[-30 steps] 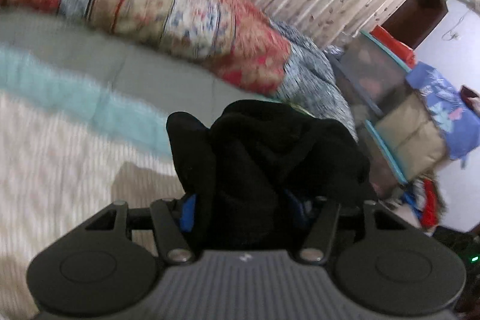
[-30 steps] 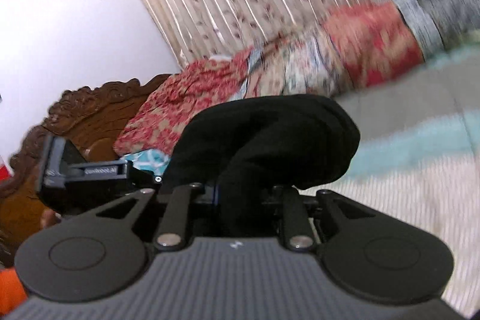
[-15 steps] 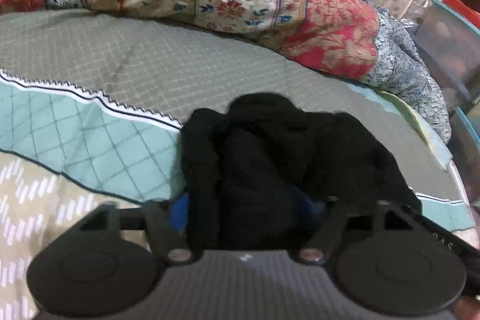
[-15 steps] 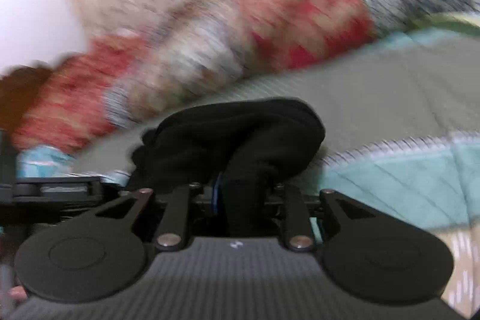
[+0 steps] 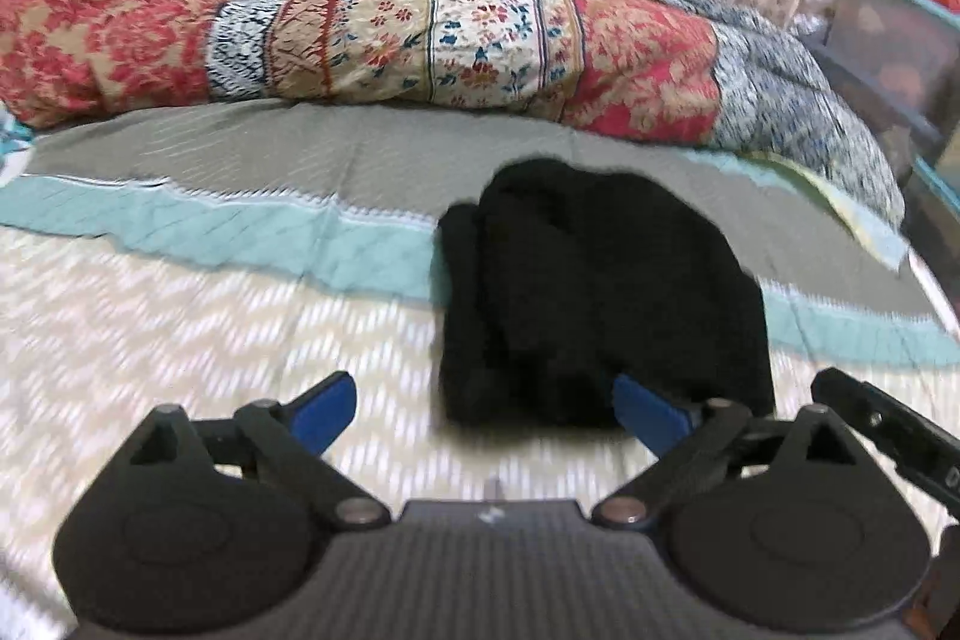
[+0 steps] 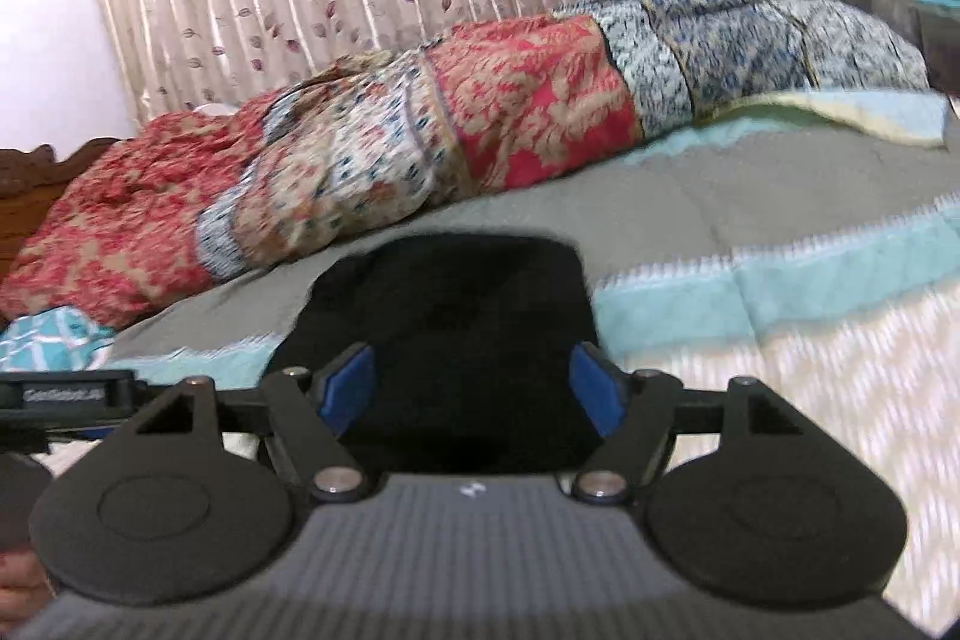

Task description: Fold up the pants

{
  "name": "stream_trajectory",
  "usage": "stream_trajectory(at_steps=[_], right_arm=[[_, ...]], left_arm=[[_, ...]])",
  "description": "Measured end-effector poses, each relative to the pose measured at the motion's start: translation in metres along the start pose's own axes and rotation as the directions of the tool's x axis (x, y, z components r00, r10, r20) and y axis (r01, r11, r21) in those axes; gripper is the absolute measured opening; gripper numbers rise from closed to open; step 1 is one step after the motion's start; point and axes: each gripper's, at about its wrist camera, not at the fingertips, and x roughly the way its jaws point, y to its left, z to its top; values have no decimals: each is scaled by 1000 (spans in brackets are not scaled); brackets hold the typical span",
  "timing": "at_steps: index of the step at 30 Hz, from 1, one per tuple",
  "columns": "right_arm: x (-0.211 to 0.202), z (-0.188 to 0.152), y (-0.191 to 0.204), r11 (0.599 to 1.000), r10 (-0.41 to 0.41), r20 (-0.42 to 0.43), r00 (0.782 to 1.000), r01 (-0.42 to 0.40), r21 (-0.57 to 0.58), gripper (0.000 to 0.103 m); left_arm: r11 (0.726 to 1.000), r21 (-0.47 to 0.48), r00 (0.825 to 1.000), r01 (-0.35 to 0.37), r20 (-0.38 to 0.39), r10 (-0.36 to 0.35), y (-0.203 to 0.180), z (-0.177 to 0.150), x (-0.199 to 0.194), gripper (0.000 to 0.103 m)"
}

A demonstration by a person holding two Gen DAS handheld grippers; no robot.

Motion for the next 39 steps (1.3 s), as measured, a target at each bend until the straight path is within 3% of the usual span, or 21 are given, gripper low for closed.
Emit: stream_trajectory(at_steps=[5, 10, 16, 23, 39], right_arm=[[-39, -31, 21, 1000, 5, -29, 1000, -4, 19, 85], [-75, -54, 36, 1000, 9, -50, 999, -7, 30, 89], [-106, -74, 42, 998, 0, -59, 998, 3, 56, 99], [-125, -86, 52, 998, -37, -70, 997, 39, 38, 103], [-118, -96, 62, 999, 0, -158, 987, 7, 44, 103]], left_arm=[[994, 70, 996, -80, -37, 82, -16, -42, -43, 102], [990, 101, 993, -100, -54, 106, -22, -73, -79, 103], [984, 135, 991, -116, -55, 124, -30, -100, -110, 103], [985, 138, 988, -103, -102, 117, -29, -120, -120, 103], [962, 153, 970, -228, -55, 238, -22, -130, -126, 103]])
